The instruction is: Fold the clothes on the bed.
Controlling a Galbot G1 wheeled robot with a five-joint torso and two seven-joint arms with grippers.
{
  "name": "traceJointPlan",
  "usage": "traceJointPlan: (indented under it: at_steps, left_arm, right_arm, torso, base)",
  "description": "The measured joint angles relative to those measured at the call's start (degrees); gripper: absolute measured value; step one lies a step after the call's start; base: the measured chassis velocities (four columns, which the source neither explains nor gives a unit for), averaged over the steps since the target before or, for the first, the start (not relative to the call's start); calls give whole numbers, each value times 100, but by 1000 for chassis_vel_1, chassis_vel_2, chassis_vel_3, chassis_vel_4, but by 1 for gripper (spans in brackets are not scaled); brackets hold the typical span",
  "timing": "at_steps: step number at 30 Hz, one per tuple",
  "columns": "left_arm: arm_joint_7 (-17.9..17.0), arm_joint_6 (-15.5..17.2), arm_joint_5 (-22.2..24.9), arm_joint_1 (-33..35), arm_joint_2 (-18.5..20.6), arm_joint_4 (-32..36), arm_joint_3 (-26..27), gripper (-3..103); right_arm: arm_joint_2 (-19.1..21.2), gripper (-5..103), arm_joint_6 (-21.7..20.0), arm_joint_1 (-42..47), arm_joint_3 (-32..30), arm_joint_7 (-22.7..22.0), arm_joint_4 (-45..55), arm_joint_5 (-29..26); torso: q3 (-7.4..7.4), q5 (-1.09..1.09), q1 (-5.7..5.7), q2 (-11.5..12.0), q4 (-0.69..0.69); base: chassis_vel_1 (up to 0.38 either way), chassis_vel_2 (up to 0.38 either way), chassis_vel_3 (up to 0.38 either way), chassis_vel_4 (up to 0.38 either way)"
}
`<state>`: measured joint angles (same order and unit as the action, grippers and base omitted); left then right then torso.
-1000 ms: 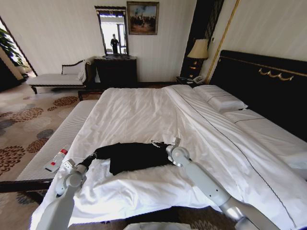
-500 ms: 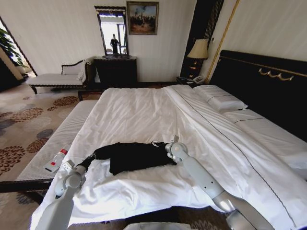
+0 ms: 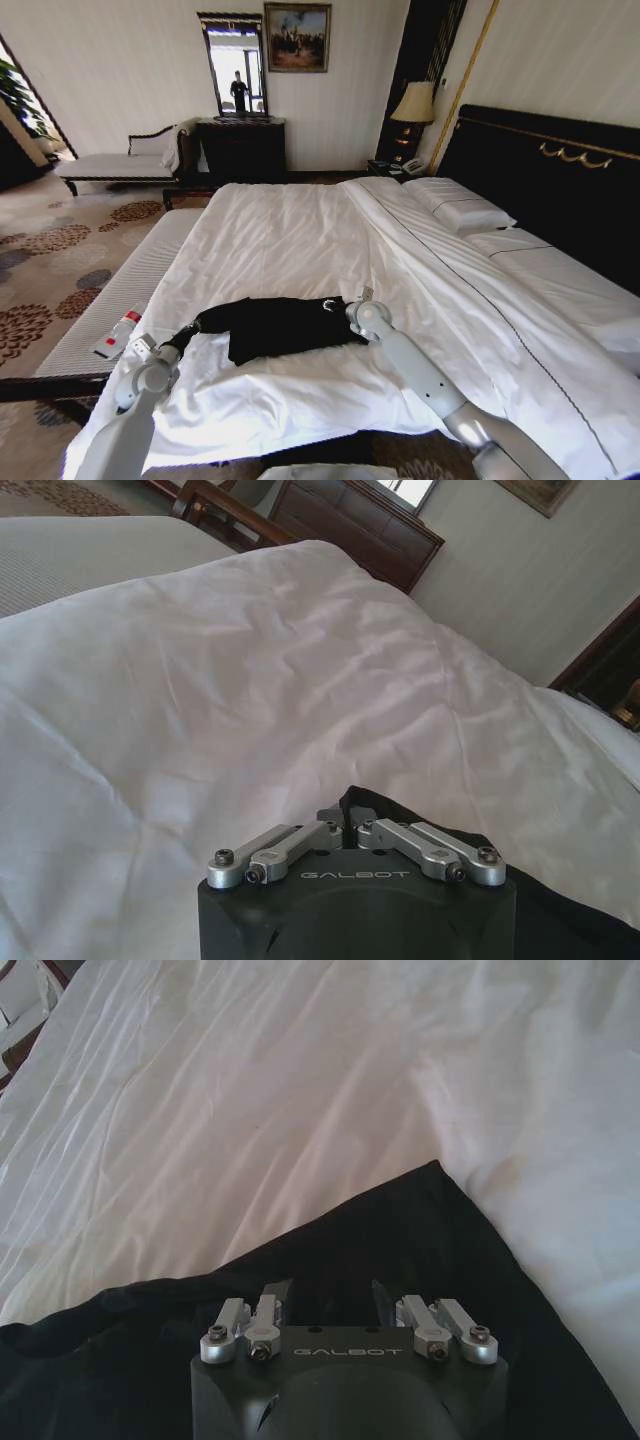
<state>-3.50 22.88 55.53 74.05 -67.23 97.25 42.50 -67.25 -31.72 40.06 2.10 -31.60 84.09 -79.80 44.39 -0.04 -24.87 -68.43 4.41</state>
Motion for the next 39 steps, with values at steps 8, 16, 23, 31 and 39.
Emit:
traceJointPlan:
  at_steps: [8,16,23,31,39]
  left_arm:
    - [-6,0,-5,2,12,-1,3,2]
    - [-8,-9,-19,16,16,1,15,2]
    - [-12,-18,-28,12,29,21,20,2]
    - [-17,-22,-32,5,45,60,23,2]
    - [-182,-113,322,-133,96,382,130,2]
  right_arm:
    - [12,27,-88,134,17,-92,138,-6]
    - [54,2,-132,175,19,-120,305,-59]
    - [166,0,-143,338,-27,-59,656,-76]
    - [275,0,15,530,-184,250,932,116]
    - [467,0,950,797,-481,1314,1340,791]
  torso:
    - [0,0,0,0,0]
    - [0,0,0,0,0]
    - [0,0,0,0,0]
    - [0,0,0,0,0]
    - [0,0,0,0,0]
  base:
    - [0,0,0,0]
    - [0,0,0,0]
    - [0,0,0,0]
    - [0,0,0,0]
    - [0,0,0,0]
